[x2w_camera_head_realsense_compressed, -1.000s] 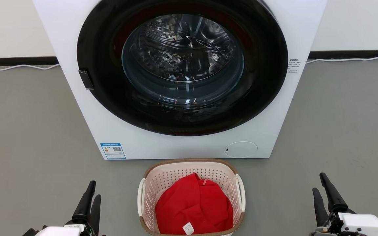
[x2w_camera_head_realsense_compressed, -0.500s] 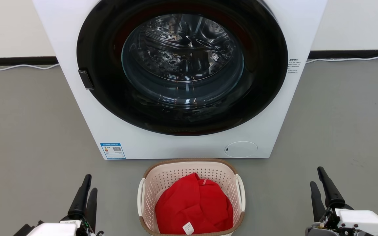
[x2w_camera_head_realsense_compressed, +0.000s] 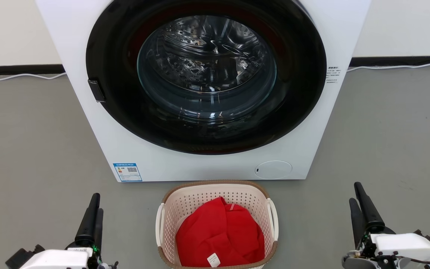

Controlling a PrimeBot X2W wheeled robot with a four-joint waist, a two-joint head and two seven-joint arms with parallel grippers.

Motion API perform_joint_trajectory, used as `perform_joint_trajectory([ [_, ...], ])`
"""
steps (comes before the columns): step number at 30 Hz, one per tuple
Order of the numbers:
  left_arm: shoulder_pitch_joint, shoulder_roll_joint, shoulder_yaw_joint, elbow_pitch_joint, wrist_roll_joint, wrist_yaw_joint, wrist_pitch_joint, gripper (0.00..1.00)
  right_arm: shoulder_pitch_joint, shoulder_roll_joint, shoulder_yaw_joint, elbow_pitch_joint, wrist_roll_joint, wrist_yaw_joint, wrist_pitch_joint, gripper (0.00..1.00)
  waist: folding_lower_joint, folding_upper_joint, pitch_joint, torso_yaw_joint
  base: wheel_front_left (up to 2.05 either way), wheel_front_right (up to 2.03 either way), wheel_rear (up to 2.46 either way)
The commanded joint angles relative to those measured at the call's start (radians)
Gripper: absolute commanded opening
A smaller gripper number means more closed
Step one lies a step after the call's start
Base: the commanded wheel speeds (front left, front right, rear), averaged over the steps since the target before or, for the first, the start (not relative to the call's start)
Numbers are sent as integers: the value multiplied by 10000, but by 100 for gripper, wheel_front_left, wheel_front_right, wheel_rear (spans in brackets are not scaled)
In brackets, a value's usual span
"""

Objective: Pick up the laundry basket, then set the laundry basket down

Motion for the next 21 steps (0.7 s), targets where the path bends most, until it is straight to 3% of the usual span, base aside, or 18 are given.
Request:
perform_joint_trajectory([
  [1,-266,206,6,-364,240,-33,-127,100,-289,-83,125,-363,-243,29,-146,100,-1,0,-2,-6,0,0,0],
  [11,-322,483,-227,-528,1569,-39,-512,100,-364,-89,406,-600,-1631,36,-436,100,-1,0,-11,-44,0,0,0],
  [21,-334,639,-421,-688,3698,-46,-807,100,-400,-95,657,-795,-3656,42,-727,100,-1,0,-31,-70,0,0,0],
])
